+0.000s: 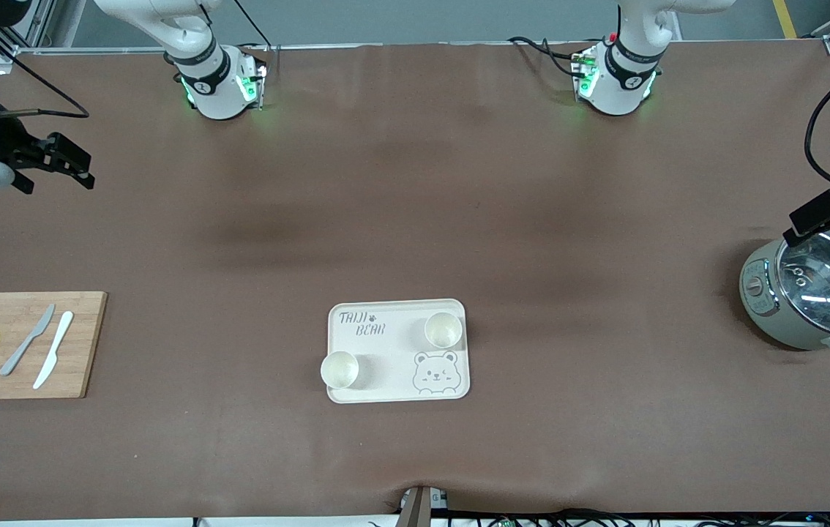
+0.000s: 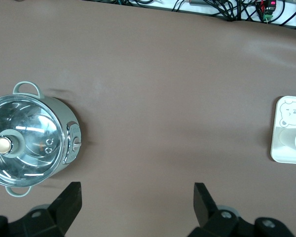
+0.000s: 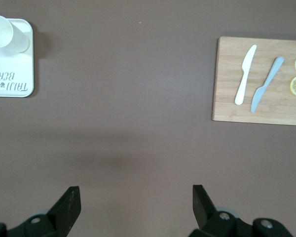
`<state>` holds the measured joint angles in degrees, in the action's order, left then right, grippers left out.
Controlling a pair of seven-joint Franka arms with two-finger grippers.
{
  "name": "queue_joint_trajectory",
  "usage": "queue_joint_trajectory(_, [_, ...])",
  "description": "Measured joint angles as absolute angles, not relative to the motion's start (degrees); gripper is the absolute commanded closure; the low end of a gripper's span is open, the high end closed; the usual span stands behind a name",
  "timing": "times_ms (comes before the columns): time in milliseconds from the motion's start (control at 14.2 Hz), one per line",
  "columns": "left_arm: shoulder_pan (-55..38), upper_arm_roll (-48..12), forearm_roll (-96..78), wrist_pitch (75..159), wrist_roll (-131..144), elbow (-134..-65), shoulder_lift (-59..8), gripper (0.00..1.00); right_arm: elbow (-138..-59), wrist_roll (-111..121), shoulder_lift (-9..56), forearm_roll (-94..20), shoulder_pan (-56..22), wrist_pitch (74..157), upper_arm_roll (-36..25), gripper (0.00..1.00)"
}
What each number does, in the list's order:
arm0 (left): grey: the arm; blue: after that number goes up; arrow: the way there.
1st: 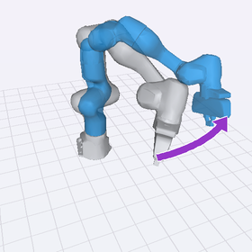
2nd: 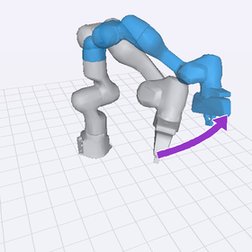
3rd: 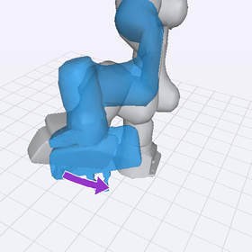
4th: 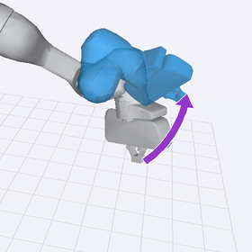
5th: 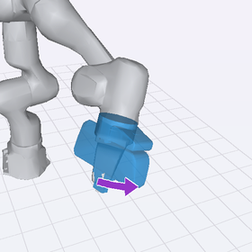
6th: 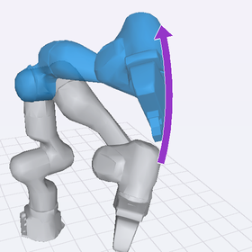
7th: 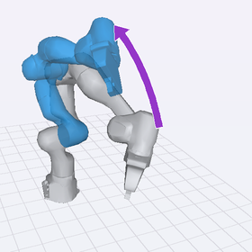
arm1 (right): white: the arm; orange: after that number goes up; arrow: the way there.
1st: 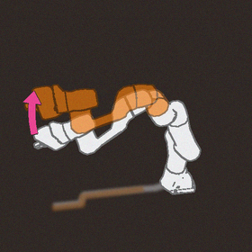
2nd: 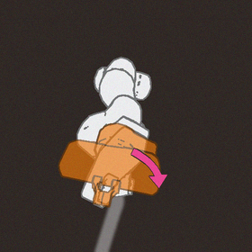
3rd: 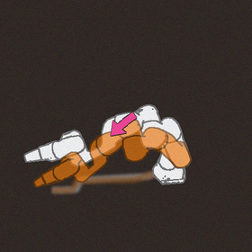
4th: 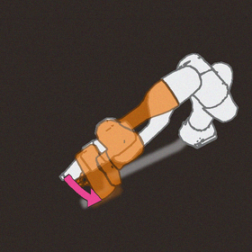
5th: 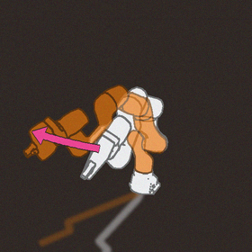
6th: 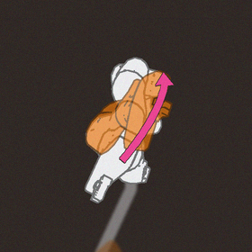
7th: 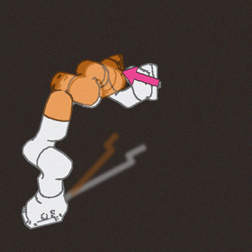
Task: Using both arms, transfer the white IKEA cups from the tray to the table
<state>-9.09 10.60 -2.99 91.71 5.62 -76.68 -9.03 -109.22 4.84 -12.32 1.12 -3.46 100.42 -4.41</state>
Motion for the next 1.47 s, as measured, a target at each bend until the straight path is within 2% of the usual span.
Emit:
queue_joint_trajectory(421, [-9.1,10.6,-3.0,91.7,5.7,-76.7,-9.0,0.0,-103.3,4.9,-10.8,2.2,-1.6,98.6,-4.6,0.0])
queue_joint_trajectory(772, [-9.1,10.6,-3.0,91.6,5.9,-77.2,-9.1,0.0,-102.5,7.6,-9.3,2.2,-1.0,97.6,-4.6,0.0])
queue_joint_trajectory(1193, [-9.4,9.9,-3.0,91.6,5.9,-82.5,-9.9,0.0,-101.3,11.0,-9.2,7.1,-1.2,97.8,-3.9,0.0])
queue_joint_trajectory(1474, [-9.7,7.0,-3.0,94.0,6.1,-84.9,-12.4,0.0,-98.2,11.0,-7.5,7.7,-0.5,99.3,-4.3,0.0])
